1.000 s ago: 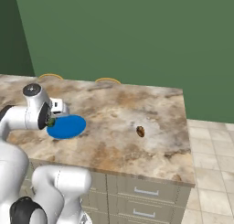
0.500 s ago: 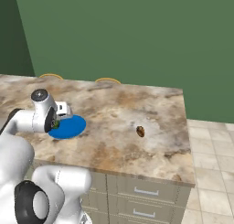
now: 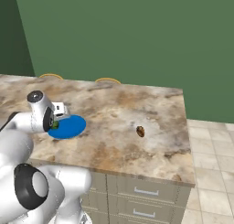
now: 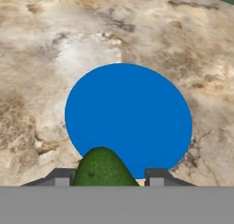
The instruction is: Pick the avocado and bread from the counter and place them on the plate. Then pick the jam from the cabinet and place it next to the plate. Lastly close the cabinet door.
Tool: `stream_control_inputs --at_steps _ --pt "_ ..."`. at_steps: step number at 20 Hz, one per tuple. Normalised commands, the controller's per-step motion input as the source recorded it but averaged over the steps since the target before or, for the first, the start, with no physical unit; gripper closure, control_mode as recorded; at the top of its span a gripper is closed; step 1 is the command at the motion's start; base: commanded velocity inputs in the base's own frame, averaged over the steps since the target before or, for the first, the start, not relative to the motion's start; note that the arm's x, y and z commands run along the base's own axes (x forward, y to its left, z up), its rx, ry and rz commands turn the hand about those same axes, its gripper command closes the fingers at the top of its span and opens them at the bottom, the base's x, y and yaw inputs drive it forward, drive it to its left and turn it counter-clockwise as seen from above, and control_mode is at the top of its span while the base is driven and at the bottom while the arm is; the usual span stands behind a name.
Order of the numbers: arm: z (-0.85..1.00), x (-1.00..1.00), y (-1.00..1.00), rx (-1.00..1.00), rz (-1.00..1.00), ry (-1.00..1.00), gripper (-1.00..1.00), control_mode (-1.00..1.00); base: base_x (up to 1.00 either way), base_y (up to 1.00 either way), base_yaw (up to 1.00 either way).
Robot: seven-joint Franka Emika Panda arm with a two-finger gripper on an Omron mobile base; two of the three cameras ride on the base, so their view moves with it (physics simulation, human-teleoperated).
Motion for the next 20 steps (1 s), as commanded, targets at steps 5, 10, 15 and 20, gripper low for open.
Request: stream_control_inputs --at_steps 5,10,15,20 --pt "-0.22 0.15 0.00 0.00 0.04 0.01 1.00 -1.00 0.00 0.00 0.00" --pt "-0.23 0.07 0.00 0.00 0.05 0.02 1.00 -1.00 0.00 0.00 0.00" --pt "-0.19 0.01 0.00 0.00 0.02 0.01 1.00 -1.00 0.00 0.00 0.00" --pt "-0.14 0.02 0.02 0.00 0.00 0.00 1.00 -1.00 0.00 0.00 0.00"
